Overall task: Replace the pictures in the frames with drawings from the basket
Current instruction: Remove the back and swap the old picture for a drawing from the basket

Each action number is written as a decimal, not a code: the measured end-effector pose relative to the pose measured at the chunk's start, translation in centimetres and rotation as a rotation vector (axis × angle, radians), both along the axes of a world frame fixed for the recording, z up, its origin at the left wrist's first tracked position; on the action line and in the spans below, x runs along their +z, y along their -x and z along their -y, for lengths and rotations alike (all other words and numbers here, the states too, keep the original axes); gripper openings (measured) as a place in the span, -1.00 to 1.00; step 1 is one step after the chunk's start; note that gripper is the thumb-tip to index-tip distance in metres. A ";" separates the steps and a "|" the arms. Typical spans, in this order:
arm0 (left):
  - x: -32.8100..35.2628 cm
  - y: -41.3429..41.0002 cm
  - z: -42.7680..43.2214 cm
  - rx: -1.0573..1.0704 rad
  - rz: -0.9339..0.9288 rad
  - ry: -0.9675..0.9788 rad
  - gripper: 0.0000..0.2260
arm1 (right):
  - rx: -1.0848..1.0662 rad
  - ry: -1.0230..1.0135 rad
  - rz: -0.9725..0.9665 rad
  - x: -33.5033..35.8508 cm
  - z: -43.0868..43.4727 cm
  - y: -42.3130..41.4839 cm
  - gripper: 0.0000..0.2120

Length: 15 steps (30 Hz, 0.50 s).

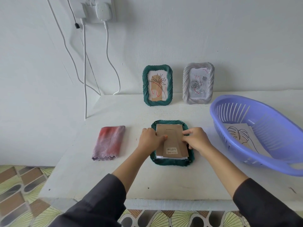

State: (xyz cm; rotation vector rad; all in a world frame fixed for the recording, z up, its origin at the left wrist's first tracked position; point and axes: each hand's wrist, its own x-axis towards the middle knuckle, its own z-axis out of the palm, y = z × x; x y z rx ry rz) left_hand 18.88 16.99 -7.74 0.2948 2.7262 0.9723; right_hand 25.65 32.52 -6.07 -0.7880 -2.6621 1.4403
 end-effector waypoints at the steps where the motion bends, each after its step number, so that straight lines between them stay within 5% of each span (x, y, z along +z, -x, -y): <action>1: 0.0 0.0 0.0 -0.002 0.000 -0.006 -0.63 | 0.005 -0.028 0.012 0.1 0.0 0.1 -0.67; 5: 0.0 0.1 0.0 -0.012 -0.009 0.018 -0.66 | 0.023 -0.176 0.040 0.2 0.2 0.7 -0.67; 8: -0.1 0.1 -0.1 -0.018 -0.010 0.048 -0.67 | 0.092 -0.335 0.096 0.9 0.8 1.0 -0.88; 15: -0.1 0.0 -0.4 -0.020 -0.048 0.118 -0.58 | 0.206 -0.648 0.142 1.7 1.4 1.5 -0.83</action>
